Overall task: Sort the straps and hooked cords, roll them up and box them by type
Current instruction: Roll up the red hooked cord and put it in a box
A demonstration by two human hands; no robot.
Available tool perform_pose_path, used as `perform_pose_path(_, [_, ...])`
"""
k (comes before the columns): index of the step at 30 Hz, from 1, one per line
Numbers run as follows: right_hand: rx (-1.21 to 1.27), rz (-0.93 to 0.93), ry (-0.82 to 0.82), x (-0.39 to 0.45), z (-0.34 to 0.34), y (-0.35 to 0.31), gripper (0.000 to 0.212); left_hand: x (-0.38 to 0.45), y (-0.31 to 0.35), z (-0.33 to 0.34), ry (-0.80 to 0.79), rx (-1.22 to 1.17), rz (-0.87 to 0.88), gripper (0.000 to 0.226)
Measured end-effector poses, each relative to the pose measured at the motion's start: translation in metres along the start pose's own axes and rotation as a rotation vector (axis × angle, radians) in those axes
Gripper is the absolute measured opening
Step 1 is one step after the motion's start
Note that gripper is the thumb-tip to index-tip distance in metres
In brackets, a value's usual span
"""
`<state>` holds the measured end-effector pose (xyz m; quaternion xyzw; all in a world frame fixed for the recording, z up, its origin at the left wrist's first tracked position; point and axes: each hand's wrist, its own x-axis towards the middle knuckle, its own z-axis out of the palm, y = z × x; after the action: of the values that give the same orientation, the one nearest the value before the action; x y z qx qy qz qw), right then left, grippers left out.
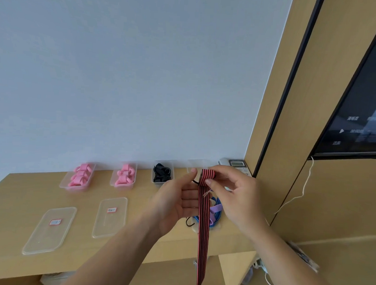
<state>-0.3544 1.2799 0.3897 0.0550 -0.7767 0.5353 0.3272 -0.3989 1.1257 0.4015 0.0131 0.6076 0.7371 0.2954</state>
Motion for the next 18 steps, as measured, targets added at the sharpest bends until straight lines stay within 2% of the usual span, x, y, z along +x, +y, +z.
perform_pose_path(3, [-0.054, -0.098, 0.033, -0.005, 0.001, -0.001, 0.05, 0.001, 0.002, -0.002, -0.011, -0.004, 0.042, 0.046])
perform_pose_path(5, [-0.107, -0.167, 0.067, -0.007, 0.001, 0.005, 0.056, 0.002, 0.003, -0.003, -0.036, -0.002, 0.062, 0.034])
perform_pose_path(9, [-0.151, -0.294, 0.086, -0.016, 0.002, 0.013, 0.039, 0.002, 0.002, -0.004, -0.069, -0.008, 0.072, 0.026])
perform_pose_path(18, [-0.247, -0.428, 0.052, -0.031, -0.001, 0.03, 0.034, 0.002, -0.003, -0.005, -0.092, -0.023, 0.095, 0.019])
